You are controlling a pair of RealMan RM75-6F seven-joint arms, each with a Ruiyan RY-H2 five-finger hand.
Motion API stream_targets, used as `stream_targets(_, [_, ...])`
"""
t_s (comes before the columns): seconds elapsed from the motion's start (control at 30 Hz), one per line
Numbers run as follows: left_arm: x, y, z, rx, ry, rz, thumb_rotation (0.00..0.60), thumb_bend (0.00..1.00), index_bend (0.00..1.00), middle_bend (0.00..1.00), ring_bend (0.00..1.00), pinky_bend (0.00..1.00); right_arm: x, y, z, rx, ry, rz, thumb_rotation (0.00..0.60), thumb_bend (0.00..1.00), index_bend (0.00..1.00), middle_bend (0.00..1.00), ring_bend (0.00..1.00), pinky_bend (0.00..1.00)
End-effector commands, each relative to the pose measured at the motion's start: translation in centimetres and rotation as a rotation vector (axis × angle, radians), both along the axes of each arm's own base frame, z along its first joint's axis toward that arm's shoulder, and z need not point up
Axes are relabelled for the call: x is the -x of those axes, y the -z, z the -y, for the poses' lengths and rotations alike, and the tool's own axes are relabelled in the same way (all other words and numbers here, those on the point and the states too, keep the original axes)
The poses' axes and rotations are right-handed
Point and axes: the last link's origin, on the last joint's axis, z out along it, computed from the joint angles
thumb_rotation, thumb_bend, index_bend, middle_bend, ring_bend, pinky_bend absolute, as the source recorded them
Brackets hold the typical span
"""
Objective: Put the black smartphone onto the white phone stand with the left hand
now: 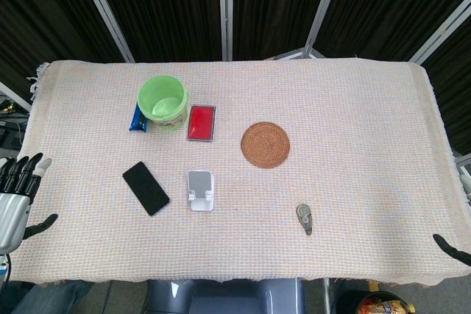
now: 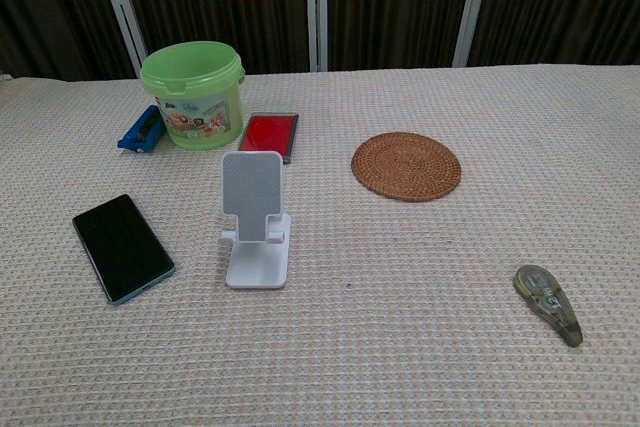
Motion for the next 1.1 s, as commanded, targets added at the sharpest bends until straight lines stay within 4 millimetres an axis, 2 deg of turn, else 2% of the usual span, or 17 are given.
stream_targets(0.03, [0.0, 0.0, 0.0, 0.001, 0.003, 0.001, 0.6, 0.0, 0.0, 0.0, 0.0, 0.0, 0.0, 0.1, 0.0, -0.013, 0.003, -0.006, 0.6, 0.0, 0.0, 0.0, 0.0, 0.0])
stream_targets(0.3, [0.2, 0.1, 0.0, 0.013, -0.002, -0.004, 0.6, 0.0, 0.0, 0.0, 0.0, 0.0, -0.1, 0.2, -0.1, -0.027, 0.004, -0.008, 0.6, 0.0, 0.0, 0.0, 0.0, 0.0])
stream_targets(0.43, [0.4, 1.5, -1.6, 0.068, 0.012, -0.019, 0.6, 0.0, 0.0, 0.0, 0.0, 0.0, 0.0, 0.3, 0.2, -0.03, 0.01, -0.002, 0.6, 0.0, 0.0, 0.0, 0.0, 0.0])
stream_targets(0.57, [-0.1, 4.5, -4.8, 0.198, 0.074, -0.031, 0.6, 0.0, 0.0, 0.0, 0.0, 0.0, 0.1, 0.6, 0.6, -0.031, 0.023, -0.01, 0.6, 0.0, 0.0, 0.0, 0.0, 0.0])
stream_targets(0.7, [-0.7, 9.0, -8.5, 0.325, 0.152, -0.015, 0.6, 0.0, 0.0, 0.0, 0.0, 0.0, 0.3, 0.9, 1.2, -0.028, 0.045, -0.019, 0.6, 0.0, 0.0, 0.0, 0.0, 0.0])
stream_targets(0.83, [-0.8, 11.9, -10.6, 0.414, 0.19, -0.086, 0.6, 0.0, 0.04, 0.0, 0.0, 0.01, 0.4, 0.8, 1.6, -0.019, 0.062, -0.021, 0.6, 0.0, 0.0, 0.0, 0.0, 0.0])
stream_targets(0.97, [-0.7, 14.8, -12.9, 0.504, 0.256, -0.217, 0.6, 0.0, 0.11, 0.01, 0.04, 0.09, 1.0, 0.7, 2.0, -0.012, 0.106, -0.025, 0.6, 0.0, 0.0, 0.0, 0.0, 0.0])
stream_targets(1.1, [-0.3, 16.0, -14.0, 0.545, 0.306, -0.284, 0.6, 0.0, 0.15, 0.04, 0.1, 0.15, 1.4, 0.9, 2.2, -0.014, 0.132, -0.032, 0.6, 0.0, 0.0, 0.0, 0.0, 0.0])
